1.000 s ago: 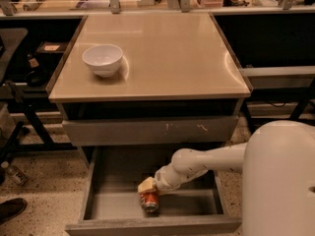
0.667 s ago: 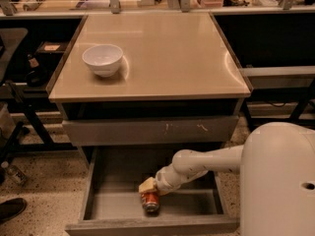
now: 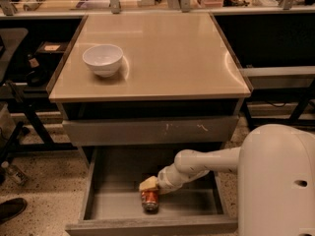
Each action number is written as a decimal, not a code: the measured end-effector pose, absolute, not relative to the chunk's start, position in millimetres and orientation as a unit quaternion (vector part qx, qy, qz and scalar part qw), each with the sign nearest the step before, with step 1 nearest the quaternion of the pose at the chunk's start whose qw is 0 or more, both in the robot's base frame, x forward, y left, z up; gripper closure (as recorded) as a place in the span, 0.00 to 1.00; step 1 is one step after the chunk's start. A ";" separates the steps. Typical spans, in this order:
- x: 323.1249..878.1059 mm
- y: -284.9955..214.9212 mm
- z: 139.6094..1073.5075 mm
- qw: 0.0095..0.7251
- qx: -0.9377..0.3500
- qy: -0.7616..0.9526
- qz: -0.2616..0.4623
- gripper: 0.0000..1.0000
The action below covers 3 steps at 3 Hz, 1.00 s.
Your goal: Place coke can into middle drawer
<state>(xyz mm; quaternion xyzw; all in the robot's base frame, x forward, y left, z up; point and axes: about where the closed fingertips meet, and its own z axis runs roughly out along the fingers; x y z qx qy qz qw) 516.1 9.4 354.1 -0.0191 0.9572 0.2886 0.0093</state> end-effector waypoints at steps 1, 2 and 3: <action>516.1 9.4 354.1 0.009 -0.019 0.957 0.289 0.58; 516.0 9.5 354.0 0.009 -0.019 0.957 0.289 0.35; 516.0 9.5 354.0 0.009 -0.019 0.957 0.289 0.12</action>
Offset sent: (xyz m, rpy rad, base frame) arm 0.0000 0.0000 0.0000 0.0000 0.0000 0.0000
